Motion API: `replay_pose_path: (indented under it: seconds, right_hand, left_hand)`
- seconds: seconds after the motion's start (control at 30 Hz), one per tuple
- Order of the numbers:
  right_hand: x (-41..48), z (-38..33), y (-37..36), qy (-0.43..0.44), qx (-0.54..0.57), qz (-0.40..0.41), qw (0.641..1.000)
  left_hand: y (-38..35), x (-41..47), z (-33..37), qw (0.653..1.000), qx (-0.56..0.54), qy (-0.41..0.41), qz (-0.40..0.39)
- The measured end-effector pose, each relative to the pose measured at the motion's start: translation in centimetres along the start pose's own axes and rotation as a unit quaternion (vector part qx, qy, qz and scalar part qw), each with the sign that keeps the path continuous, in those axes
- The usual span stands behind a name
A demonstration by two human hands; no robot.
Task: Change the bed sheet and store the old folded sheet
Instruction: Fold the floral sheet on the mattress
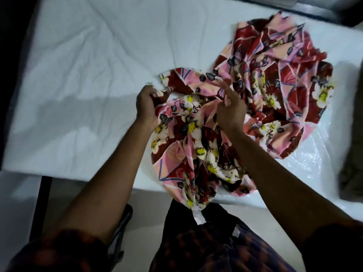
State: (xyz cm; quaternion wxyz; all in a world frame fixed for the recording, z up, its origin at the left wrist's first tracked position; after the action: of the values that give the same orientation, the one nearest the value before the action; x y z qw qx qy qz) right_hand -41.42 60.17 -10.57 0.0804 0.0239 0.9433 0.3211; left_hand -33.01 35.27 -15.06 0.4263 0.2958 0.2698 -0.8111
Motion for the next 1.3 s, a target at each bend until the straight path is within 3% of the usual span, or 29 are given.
replay_pose_path:
  seconds: [0.17, 0.27, 0.4, 0.63, 0.73, 1.03, 1.2, 1.3]
  right_hand:
    - [0.3, -4.8, 3.2, 0.057, 0.091, 0.001, 0.994]
    - [-2.1, -5.3, 3.0, 0.114, 0.098, -0.057, 0.987]
    - [-6.5, -3.9, 2.1, 0.226, 0.020, -0.121, 0.966]
    - [-12.1, -1.0, 3.6, 0.218, 0.048, -0.217, 0.950]
    - [-13.5, -1.2, 3.8, 0.275, 0.018, -0.236, 0.932]
    - [-15.7, -2.8, 4.0, 0.394, -0.043, -0.293, 0.870]
    - [-15.3, -3.3, 2.5, 0.407, -0.081, -0.326, 0.850]
    - [-14.9, -3.4, 1.9, 0.350, -0.080, -0.334, 0.872]
  left_hand:
    - [-4.9, -6.8, 0.0, 0.994, 0.067, -0.029, -0.076]
    - [-5.4, -9.9, -2.0, 0.991, 0.109, -0.055, -0.059]
    - [-4.1, -13.4, -5.5, 0.979, 0.171, -0.107, -0.024]
    - [-1.0, -17.1, -8.9, 0.954, 0.226, -0.192, 0.033]
    - [-0.6, -18.4, -8.7, 0.954, 0.214, -0.203, 0.057]
    - [1.4, -17.6, -7.4, 0.973, 0.111, -0.124, 0.159]
    - [1.5, -17.0, -8.2, 0.991, 0.071, -0.043, 0.102]
    - [1.4, -16.6, -8.1, 0.992, 0.080, -0.016, 0.098]
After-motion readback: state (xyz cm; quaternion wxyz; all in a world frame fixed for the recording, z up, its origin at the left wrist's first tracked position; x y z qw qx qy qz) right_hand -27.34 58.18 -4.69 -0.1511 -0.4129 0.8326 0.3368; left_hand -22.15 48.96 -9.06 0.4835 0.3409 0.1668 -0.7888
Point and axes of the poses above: each hand's wrist, its own x-axis towards the middle knuckle, its own y-axis out of the back of the hand, z = x × y, the point moved 7 cm from there along x, towards the middle knuckle, and after that the axes turned 8 degrees about z, right-handed, at the moved point
